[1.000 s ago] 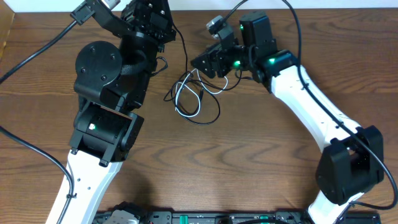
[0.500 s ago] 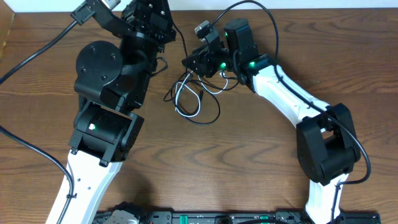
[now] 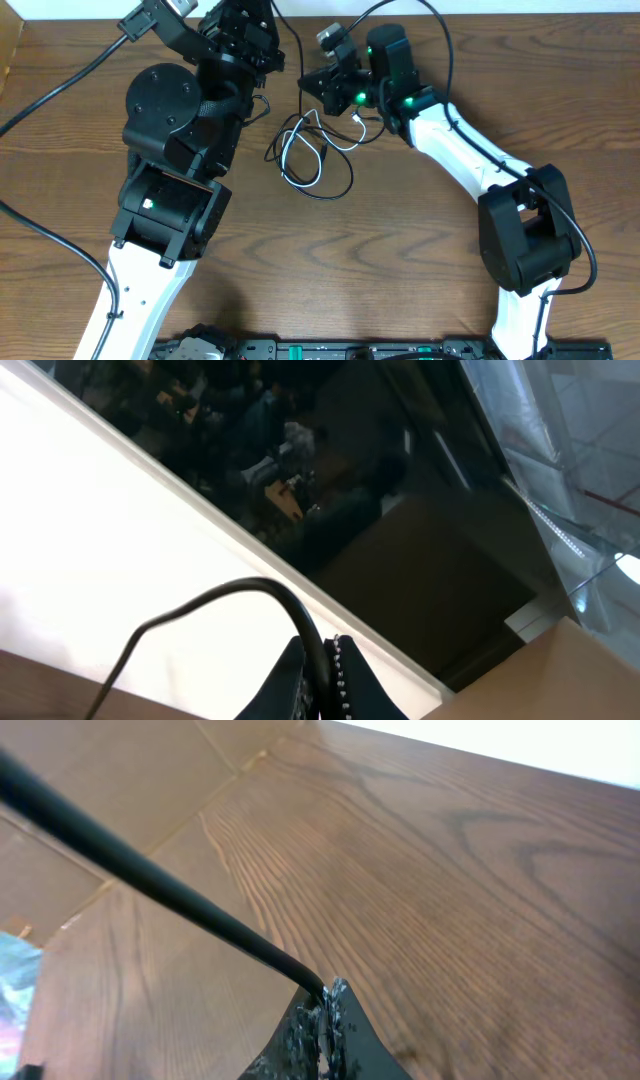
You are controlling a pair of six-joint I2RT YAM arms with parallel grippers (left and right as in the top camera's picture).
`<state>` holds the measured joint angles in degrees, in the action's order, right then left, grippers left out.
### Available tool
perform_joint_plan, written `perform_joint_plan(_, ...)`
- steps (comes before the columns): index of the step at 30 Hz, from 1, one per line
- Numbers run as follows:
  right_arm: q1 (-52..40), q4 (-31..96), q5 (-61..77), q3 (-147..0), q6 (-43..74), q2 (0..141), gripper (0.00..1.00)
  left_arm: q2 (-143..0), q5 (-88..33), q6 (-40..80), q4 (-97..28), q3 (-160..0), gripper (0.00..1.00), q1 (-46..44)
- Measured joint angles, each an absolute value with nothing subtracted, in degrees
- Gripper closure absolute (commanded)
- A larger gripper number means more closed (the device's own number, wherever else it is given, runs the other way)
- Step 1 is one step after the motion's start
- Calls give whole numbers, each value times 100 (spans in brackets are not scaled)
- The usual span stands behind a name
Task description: Untangle cables
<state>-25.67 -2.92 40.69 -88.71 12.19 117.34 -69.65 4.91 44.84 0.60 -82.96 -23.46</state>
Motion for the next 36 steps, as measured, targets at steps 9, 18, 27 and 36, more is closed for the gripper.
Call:
perform_joint_plan(9,-2128,-370,4418,-8871,1409,11695,99,-6965,489,4484,43,-8296,92,-2346)
perform_joint_plan(18,-1859,-329,4436,-8871,1450,11299,99,-6965,491,4484,40,-8296,92,-2346)
perform_joint_plan(27,-1837,132,4386,-8871,1396,11089,99,-6965,491,4484,21,-8296,92,-2346)
perform_joint_plan(36,-1839,1033,3638,-8871,932,10831,99,-6965,491,4484,12,-8296,92,-2346)
